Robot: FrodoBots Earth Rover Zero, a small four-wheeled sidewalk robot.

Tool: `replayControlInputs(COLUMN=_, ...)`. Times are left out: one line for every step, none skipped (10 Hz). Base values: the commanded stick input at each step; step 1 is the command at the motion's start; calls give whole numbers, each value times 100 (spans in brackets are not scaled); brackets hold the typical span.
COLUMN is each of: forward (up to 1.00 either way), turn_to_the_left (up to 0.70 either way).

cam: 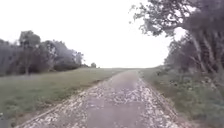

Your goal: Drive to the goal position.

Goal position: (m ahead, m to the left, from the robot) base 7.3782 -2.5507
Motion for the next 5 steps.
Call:
replayControlInputs(forward=100, turn_to_the_left=-20)
replayControlInputs(forward=100, turn_to_the_left=-16)
replayControlInputs(forward=100, turn_to_the_left=-11)
replayControlInputs(forward=100, turn_to_the_left=-7)
replayControlInputs(forward=100, turn_to_the_left=-2)
